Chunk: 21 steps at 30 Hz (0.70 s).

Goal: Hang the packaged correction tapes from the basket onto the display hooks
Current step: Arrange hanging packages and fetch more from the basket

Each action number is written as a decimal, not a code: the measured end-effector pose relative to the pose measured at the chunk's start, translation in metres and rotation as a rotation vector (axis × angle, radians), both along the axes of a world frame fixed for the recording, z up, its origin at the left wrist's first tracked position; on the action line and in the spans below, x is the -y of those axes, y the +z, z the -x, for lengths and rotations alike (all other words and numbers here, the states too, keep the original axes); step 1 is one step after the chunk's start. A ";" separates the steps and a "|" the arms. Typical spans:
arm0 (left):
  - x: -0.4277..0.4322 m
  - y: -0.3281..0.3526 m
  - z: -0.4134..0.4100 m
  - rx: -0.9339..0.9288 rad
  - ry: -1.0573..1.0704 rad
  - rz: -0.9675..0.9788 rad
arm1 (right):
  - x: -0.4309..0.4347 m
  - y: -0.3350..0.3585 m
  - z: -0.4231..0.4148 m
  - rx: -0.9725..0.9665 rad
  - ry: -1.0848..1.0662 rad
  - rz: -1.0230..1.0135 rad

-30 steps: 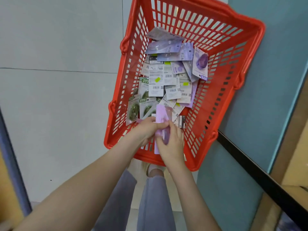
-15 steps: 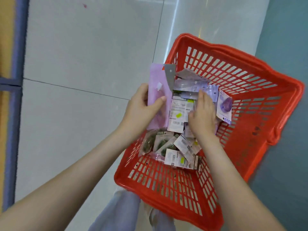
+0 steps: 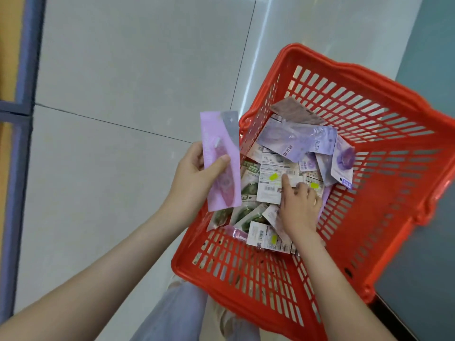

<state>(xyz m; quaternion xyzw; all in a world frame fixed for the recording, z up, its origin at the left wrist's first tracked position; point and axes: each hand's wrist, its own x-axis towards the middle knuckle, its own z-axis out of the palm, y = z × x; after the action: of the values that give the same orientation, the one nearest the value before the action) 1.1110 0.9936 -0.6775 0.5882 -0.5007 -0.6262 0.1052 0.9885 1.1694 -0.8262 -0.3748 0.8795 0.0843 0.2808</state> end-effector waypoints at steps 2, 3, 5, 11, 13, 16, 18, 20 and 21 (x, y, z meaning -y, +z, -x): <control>-0.003 -0.003 -0.003 -0.005 0.037 -0.027 | -0.007 0.007 0.000 0.010 -0.034 0.135; -0.004 -0.003 -0.004 -0.008 0.044 -0.029 | -0.005 0.008 0.002 0.000 -0.042 0.214; -0.002 -0.005 -0.003 -0.029 0.049 -0.027 | 0.010 0.007 0.011 -0.030 -0.041 0.369; 0.013 -0.012 0.000 -0.083 0.074 -0.009 | 0.102 -0.010 0.054 0.029 0.030 0.411; 0.013 -0.011 -0.002 -0.081 0.064 -0.007 | 0.112 -0.024 0.064 0.065 0.073 0.219; 0.007 -0.004 -0.014 -0.068 0.044 0.014 | 0.104 -0.027 0.062 -0.037 0.160 0.036; 0.001 -0.002 -0.024 -0.047 0.043 0.034 | 0.095 -0.018 0.054 -0.047 0.230 -0.016; -0.005 0.002 -0.030 -0.038 0.051 0.028 | 0.079 -0.007 0.047 -0.002 0.262 -0.016; -0.009 0.005 -0.033 -0.037 0.058 0.018 | 0.067 0.000 0.044 0.019 0.250 0.008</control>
<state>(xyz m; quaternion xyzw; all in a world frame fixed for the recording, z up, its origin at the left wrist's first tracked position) 1.1436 1.0024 -0.6730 0.5897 -0.4872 -0.6292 0.1381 0.9444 1.1026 -0.8259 -0.4836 0.8235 0.1115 0.2748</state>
